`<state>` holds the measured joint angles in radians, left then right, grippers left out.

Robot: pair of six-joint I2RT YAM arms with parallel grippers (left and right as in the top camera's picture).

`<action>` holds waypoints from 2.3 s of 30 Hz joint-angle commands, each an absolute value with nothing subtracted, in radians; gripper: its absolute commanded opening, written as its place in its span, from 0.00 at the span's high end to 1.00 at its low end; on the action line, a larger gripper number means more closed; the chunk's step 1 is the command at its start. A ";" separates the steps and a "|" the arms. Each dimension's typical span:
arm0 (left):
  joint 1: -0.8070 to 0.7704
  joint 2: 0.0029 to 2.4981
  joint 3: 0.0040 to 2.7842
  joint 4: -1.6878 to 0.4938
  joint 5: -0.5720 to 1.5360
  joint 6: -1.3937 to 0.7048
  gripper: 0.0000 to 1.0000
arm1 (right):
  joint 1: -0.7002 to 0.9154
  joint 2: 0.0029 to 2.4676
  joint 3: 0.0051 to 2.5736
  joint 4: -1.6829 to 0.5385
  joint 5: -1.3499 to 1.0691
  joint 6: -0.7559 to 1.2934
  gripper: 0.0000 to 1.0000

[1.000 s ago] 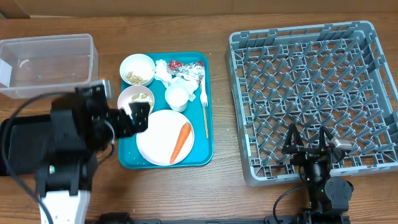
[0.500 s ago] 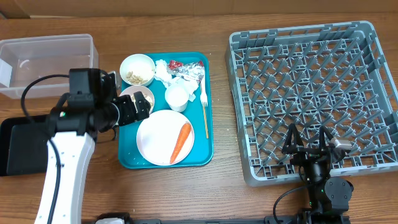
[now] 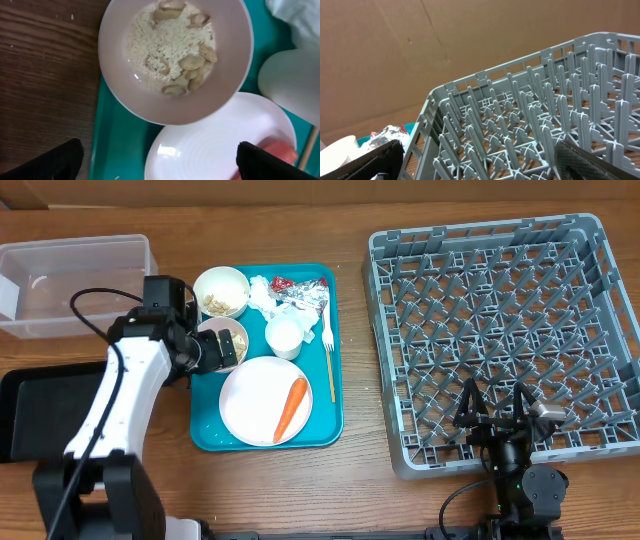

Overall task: Sort waste into correct bins and load items into the dishwasher rack
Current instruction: 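Move the left gripper over the lower white bowl of rice and peanuts, then grasp the rim of the lower white bowl with the left gripper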

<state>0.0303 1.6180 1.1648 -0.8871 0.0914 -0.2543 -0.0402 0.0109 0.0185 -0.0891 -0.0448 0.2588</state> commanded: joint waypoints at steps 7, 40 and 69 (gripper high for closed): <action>0.010 1.647 1.188 -0.885 0.048 -0.187 0.00 | -0.046 0.003 0.008 -0.081 -0.046 0.263 0.00; 0.101 1.718 1.186 -0.805 0.020 -0.443 0.00 | -0.046 0.003 0.008 -0.081 -0.046 0.263 0.00; 0.101 1.838 1.191 -0.773 0.045 -0.422 0.41 | -0.046 0.003 0.008 -0.081 -0.046 0.263 0.00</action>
